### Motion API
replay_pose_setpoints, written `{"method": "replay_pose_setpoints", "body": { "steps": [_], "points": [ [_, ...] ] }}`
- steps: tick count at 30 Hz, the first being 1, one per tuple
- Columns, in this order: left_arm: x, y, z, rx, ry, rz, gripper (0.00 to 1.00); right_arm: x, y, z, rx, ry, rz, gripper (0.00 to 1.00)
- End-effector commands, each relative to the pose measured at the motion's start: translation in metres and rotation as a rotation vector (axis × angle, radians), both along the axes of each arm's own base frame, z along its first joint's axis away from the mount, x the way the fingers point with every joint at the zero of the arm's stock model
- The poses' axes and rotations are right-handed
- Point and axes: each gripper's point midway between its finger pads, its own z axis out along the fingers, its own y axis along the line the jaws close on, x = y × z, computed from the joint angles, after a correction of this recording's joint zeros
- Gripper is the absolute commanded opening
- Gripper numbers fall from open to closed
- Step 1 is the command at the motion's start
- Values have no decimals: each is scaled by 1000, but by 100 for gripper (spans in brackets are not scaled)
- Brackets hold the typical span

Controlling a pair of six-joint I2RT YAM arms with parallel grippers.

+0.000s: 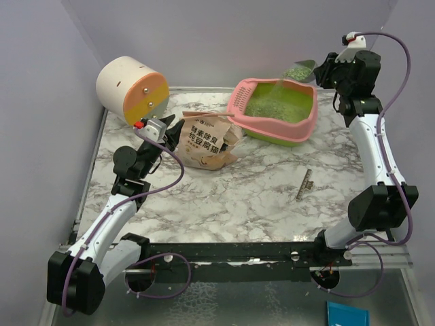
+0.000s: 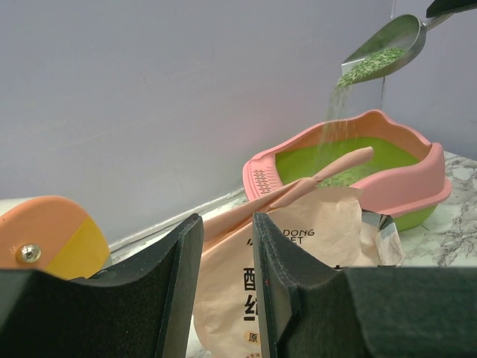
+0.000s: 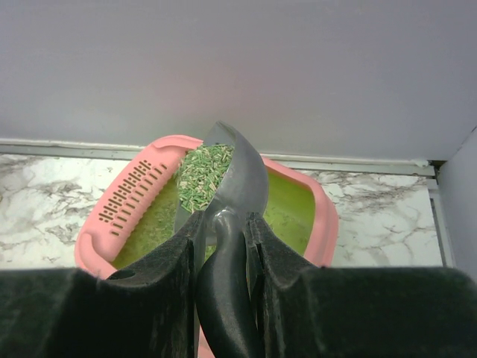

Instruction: Fill the litter box with clean litter

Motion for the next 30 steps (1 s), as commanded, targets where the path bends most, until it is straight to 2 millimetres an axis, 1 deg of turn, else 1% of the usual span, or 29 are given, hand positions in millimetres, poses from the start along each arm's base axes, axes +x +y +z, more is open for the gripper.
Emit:
{"method": "replay_pose_setpoints", "body": {
  "steps": [1, 6, 12, 15, 20, 24, 28, 30],
  "points": [
    [-2, -2, 6, -7, -15, -21, 35, 1, -14, 29, -58, -64, -83, 1],
    [-1, -3, 5, -8, -12, -23, 35, 1, -20, 19, -122, -34, -139, 1],
    [-1, -5, 3, -7, -5, -33, 35, 1, -19, 9, -179, -3, -154, 1],
    [0, -6, 3, -8, 1, -39, 35, 2, -14, 8, -218, 8, -144, 1],
    [2, -6, 0, -10, 11, -37, 35, 6, -8, -1, -313, 81, -157, 1],
    [3, -8, -2, -12, 19, -46, 35, 9, 1, -3, -373, 91, -153, 1],
    [4, -8, -3, -10, 22, -48, 35, 11, 8, -6, -494, 117, -177, 1],
    [4, -9, -3, -10, 23, -49, 35, 12, 12, -11, -545, 140, -181, 1]
  ]
}}
